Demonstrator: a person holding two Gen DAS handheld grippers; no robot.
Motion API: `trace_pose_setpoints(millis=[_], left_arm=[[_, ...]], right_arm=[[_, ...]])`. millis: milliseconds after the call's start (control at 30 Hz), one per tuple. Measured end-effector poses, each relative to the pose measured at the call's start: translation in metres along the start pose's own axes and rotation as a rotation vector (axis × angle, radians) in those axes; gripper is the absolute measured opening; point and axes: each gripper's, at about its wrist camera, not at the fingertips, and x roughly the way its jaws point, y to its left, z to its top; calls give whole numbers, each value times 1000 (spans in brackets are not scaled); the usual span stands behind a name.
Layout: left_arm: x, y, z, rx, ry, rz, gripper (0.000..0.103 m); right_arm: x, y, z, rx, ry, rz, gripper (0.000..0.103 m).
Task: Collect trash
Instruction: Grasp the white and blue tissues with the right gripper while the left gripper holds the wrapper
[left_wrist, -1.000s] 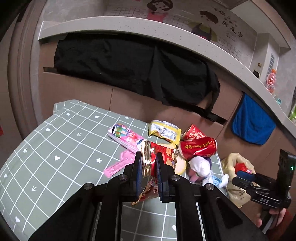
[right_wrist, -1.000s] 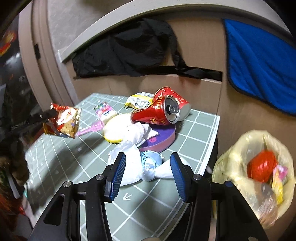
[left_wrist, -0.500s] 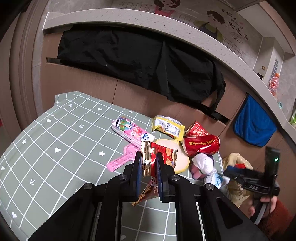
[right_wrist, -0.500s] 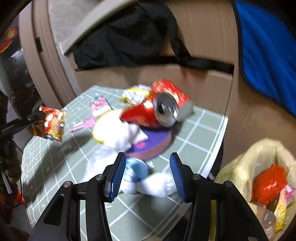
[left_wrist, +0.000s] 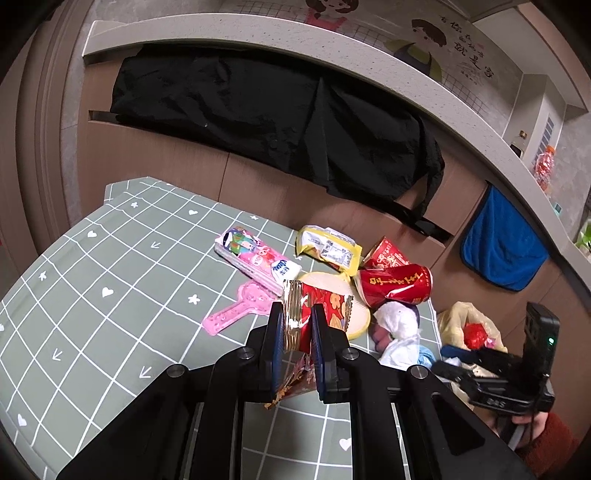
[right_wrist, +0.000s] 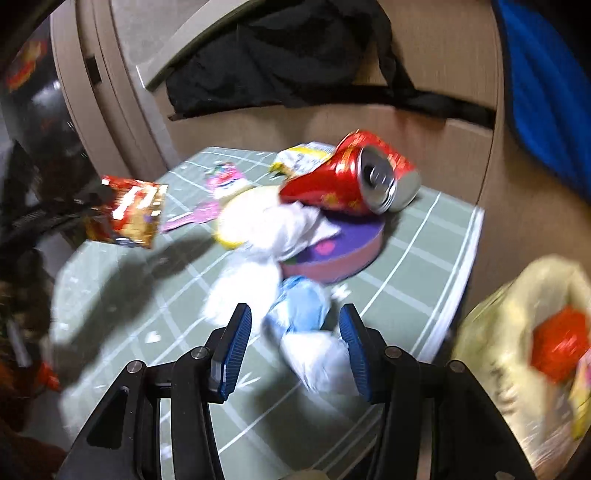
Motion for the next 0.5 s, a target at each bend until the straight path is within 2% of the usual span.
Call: trace_pose_setpoints(millis=[133,267,300,400,500], left_arm=[[-3,-2,-2,4,4,8,15],[-3,-3,-5,7,19,15,15],[-3,-4,-5,9,20,16,15],[-5,-10,-6,18,20,14,15],[-7,-19,-6,42,4,18,14]], right_arm=[[19,-4,5,18,33,32,48],[37,-1,-1,5,92,21,48],[37,1,-2,5,98,25,46],[29,8,-5,-11,85,9,32],[10,9,1,-2,39,8,30]])
